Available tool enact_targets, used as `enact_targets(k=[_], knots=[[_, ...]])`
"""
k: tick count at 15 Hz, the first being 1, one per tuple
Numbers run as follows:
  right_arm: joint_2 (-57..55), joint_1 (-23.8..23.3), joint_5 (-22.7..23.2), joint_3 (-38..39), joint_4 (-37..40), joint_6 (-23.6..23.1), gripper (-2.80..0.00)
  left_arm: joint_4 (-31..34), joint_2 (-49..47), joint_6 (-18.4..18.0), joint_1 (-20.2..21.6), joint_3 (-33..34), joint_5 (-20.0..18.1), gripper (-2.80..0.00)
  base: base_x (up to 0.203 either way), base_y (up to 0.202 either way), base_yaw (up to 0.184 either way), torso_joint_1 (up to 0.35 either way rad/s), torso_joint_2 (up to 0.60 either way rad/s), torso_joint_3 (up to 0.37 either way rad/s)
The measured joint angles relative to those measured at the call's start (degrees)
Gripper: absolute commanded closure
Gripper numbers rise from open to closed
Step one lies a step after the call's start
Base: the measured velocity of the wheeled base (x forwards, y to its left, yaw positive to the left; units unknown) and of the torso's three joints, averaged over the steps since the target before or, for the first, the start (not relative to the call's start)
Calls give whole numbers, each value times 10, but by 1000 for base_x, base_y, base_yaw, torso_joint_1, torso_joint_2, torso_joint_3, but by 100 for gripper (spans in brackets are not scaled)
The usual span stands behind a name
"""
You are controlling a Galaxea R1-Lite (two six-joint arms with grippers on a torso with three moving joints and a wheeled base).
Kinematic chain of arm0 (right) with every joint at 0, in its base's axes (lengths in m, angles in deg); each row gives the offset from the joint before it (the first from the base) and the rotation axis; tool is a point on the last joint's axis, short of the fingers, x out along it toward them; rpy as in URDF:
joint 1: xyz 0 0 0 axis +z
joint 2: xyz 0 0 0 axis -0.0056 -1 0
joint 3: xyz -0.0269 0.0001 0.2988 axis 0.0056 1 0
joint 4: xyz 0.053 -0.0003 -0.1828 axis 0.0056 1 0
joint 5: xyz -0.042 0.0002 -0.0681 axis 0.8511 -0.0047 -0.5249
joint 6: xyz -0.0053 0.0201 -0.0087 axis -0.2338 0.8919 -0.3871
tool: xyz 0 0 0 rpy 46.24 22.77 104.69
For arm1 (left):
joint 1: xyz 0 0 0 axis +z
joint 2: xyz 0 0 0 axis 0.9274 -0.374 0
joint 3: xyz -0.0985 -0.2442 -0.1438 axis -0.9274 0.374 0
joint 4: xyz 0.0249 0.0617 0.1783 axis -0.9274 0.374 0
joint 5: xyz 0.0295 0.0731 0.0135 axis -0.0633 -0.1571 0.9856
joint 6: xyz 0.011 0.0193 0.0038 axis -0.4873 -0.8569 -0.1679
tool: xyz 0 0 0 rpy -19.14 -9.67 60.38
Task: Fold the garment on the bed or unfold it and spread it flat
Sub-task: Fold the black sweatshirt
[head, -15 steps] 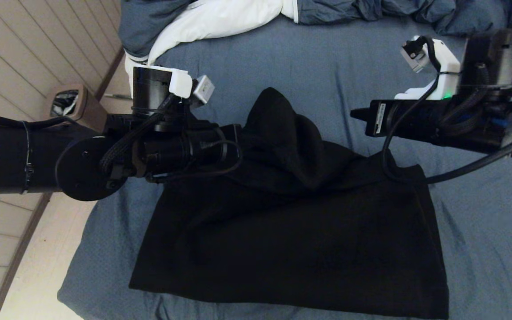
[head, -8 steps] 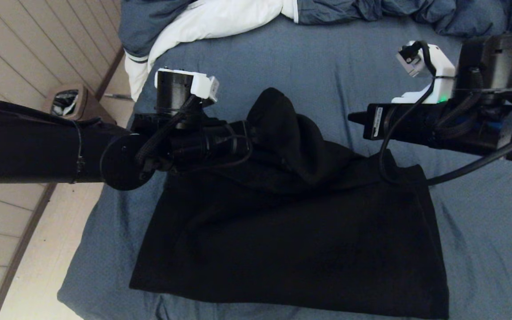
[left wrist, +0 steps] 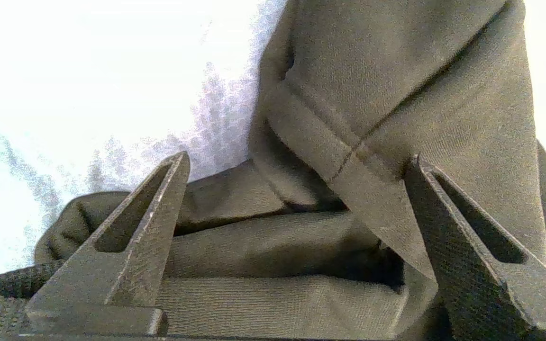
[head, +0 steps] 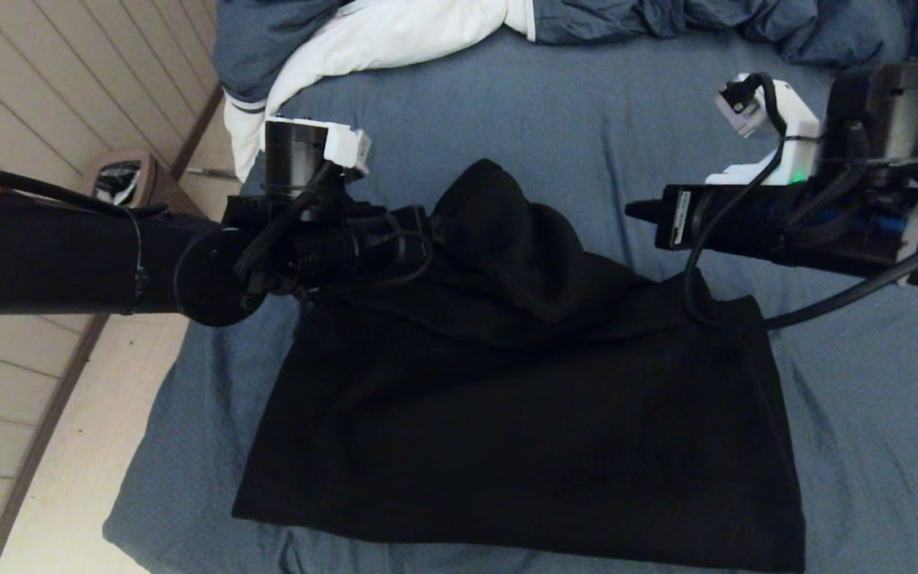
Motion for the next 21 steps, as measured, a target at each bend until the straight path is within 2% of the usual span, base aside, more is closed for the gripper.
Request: enact_targets(k=[2, 4, 5, 7, 8, 9, 15, 18, 21], knots=[[0, 0, 4, -3, 0, 0, 0, 7, 3, 7, 1, -10, -3, -280, 0, 0, 0, 0, 0, 0], [-1, 0, 17, -6, 0, 0, 0, 46, 4, 49, 1, -35, -21, -280, 0, 0, 0, 0, 0, 0], [-2, 0, 19, -6, 0, -1, 0, 80, 4, 86, 1, -54, -44, -280, 0, 0, 0, 0, 0, 0], [-4, -1, 20, -6, 0, 0, 0, 142, 5, 161, 1, -85, -114, -280, 0, 0, 0, 0, 0, 0], [-4, -1, 20, -7, 0, 0, 0, 154, 3, 182, 1, -93, -138, -280, 0, 0, 0, 0, 0, 0], [-5, -1, 20, -7, 0, 0, 0, 156, 0, 188, 1, -98, -145, -280, 0, 0, 0, 0, 0, 0], [-14, 0, 21, -3, -6, 0, 0, 152, -48, 204, 1, -134, -139, -280, 0, 0, 0, 0, 0, 0], [-20, 0, 24, 1, -24, 0, 0, 152, -82, 207, 2, -174, -90, -280, 0, 0, 0, 0, 0, 0], [-27, 0, 25, 1, -25, -1, 0, 152, -99, 208, 7, -200, -77, -280, 0, 0, 0, 0, 0, 0]])
